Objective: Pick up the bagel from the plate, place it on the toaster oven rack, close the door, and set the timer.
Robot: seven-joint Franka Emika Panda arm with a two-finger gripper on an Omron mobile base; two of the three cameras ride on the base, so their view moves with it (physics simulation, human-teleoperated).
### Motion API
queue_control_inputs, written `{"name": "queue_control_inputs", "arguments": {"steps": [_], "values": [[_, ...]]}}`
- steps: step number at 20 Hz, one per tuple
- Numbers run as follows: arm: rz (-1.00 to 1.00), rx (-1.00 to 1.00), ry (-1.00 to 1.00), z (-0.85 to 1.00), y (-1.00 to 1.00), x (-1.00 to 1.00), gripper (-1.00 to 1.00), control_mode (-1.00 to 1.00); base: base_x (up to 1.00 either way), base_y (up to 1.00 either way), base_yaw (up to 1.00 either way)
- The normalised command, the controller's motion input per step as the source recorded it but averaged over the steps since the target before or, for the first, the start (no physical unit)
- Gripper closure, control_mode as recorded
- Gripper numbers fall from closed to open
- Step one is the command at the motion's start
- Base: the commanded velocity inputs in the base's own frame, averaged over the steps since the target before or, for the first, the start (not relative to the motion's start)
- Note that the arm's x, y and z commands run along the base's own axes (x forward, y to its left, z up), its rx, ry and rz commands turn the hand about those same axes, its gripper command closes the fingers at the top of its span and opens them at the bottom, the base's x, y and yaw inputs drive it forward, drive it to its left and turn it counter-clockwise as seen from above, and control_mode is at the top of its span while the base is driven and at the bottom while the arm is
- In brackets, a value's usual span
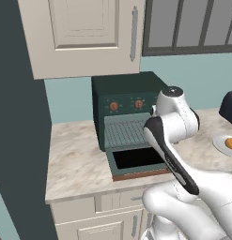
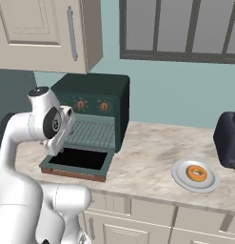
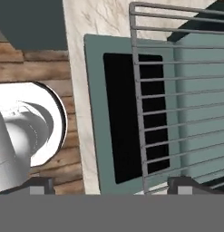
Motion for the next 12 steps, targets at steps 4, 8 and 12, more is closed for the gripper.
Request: {"name": "queue_control_inputs", "arguments": {"steps": [4,8,12], "values": [[-0.49,0.07,0.0,0.0,-1.0,0.07,-1.0,-1.0,0.0,0.0,0.0],[-0.5,0.01,0.0,0.0,-0.97,0.28,-1.0,-1.0,0.0,0.0,0.0],[-0.5,0.0,0.0,0.0,-0.93,0.39,-1.0,-1.0,0.0,0.0,0.0]]}}
